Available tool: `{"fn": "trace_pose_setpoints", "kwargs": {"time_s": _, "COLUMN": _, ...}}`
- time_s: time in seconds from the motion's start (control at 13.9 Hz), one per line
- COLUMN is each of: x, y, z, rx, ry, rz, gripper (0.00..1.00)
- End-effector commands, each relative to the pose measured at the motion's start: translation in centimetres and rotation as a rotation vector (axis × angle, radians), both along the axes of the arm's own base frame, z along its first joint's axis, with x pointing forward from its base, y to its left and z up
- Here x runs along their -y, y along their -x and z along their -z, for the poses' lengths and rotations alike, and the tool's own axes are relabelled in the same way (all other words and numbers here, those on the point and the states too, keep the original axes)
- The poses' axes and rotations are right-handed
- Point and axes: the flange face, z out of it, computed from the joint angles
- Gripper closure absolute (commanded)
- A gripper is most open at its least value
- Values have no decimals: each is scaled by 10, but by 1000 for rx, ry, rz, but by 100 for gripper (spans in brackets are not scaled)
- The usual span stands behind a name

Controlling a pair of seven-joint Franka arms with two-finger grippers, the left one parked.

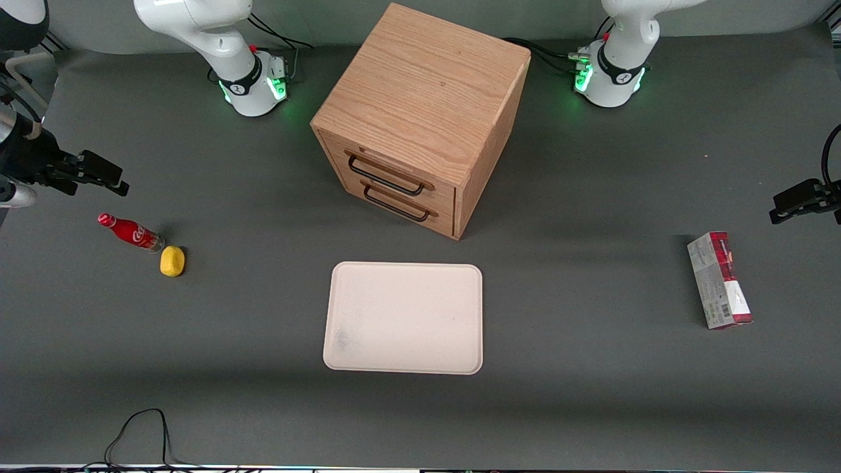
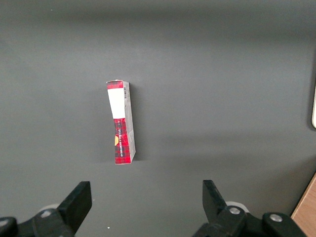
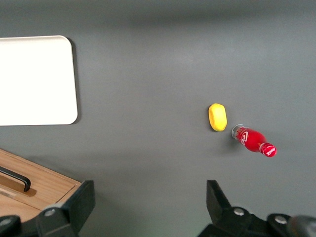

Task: Place coke bottle on tray
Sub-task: 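Move the open right gripper toward the red Coca-Cola bottle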

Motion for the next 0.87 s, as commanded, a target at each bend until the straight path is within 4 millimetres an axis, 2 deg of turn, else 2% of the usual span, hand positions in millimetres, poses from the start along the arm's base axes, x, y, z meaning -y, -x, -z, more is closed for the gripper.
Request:
{"fn": "trace_pose_setpoints", "kwargs": {"time_s": 0.0, "x": -2, "y": -1, "z": -3, "rx": -13, "ry": 14, "rz": 11, "gripper": 0}}
{"fn": "trace_pose_setpoints", "kwargs": {"time_s": 0.14, "x": 1, "y": 0, "z": 1, "rx": -40, "ry": 15, "rz": 7, "gripper": 0}}
{"fn": "trace_pose_setpoints", "kwargs": {"time_s": 0.29, "x": 16, "y": 2, "z": 9, "rx": -57, "ry": 13, "rz": -20, "gripper": 0}}
{"fn": "trace_pose_setpoints", "kwargs": {"time_s": 0.43, "x": 48, "y": 5, "z": 25, "rx": -77, "ry": 15, "rz": -44, "gripper": 0}}
{"fn": "trace_pose_setpoints", "kwargs": {"time_s": 0.51, "x": 69, "y": 7, "z": 39, "rx": -87, "ry": 34, "rz": -65, "gripper": 0}}
{"fn": "trace_pose_setpoints", "kwargs": {"time_s": 0.79, "x": 143, "y": 22, "z": 109, "rx": -79, "ry": 21, "rz": -115, "gripper": 0}}
